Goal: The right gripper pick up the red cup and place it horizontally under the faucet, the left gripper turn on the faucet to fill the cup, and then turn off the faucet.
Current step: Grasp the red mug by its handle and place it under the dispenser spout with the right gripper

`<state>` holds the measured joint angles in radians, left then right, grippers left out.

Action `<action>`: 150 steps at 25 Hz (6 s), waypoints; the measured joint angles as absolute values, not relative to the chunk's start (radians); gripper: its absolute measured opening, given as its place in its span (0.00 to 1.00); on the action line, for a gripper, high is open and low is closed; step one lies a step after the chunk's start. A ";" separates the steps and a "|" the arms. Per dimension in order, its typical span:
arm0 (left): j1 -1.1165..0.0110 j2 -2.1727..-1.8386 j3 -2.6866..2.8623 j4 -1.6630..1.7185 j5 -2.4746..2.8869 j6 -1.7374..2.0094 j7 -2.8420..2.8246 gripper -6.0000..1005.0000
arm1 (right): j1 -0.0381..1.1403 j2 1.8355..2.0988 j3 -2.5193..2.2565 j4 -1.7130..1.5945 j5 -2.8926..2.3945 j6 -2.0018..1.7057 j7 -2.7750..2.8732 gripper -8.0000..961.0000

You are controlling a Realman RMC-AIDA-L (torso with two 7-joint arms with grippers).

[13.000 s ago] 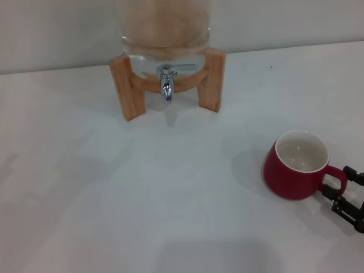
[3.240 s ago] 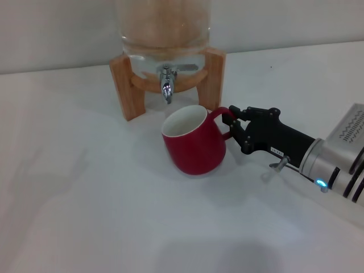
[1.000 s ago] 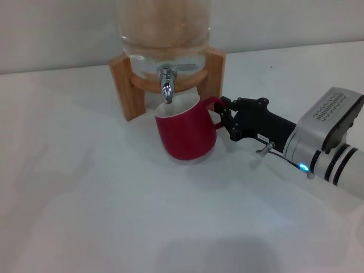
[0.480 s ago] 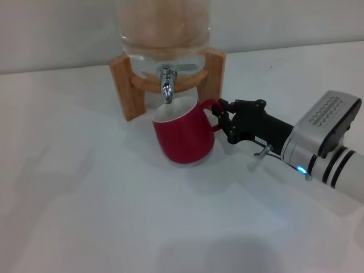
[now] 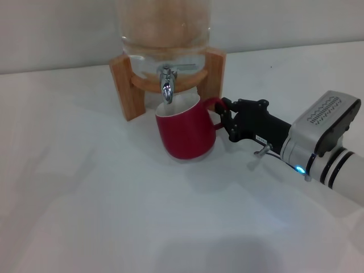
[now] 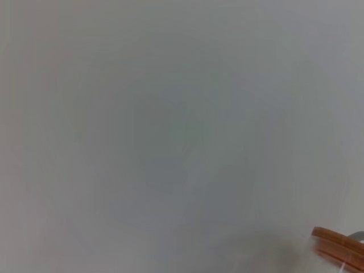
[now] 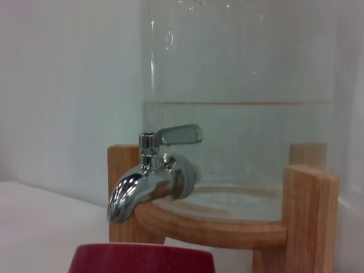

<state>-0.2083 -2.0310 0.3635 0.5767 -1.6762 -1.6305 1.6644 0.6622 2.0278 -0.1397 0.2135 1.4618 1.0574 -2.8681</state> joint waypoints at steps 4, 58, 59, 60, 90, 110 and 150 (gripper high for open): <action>-0.209 -2.031 0.363 0.577 -1.677 -1.635 1.664 0.87 | 0.667 2.028 -0.122 0.229 1.461 1.046 -2.884 0.13; -0.209 -2.033 0.362 0.577 -1.680 -1.635 1.661 0.87 | 0.682 2.028 -0.125 0.245 1.452 1.003 -2.936 0.11; -0.209 -2.033 0.362 0.577 -1.680 -1.635 1.661 0.87 | 0.682 2.028 -0.124 0.245 1.445 1.004 -2.935 0.11; -0.209 -2.032 0.362 0.577 -1.680 -1.635 1.661 0.87 | 0.682 2.028 -0.122 0.244 1.437 1.004 -2.934 0.11; -0.209 -2.032 0.362 0.577 -1.680 -1.635 1.660 0.87 | 0.673 2.028 -0.081 0.244 1.422 1.001 -2.925 0.20; -0.209 -2.032 0.362 0.577 -1.680 -1.635 1.663 0.87 | 0.704 2.028 -0.068 0.275 1.426 0.952 -2.933 0.21; -0.209 -2.032 0.364 0.577 -1.675 -1.641 1.662 0.87 | 0.757 2.028 0.003 0.298 1.419 0.867 -2.938 0.21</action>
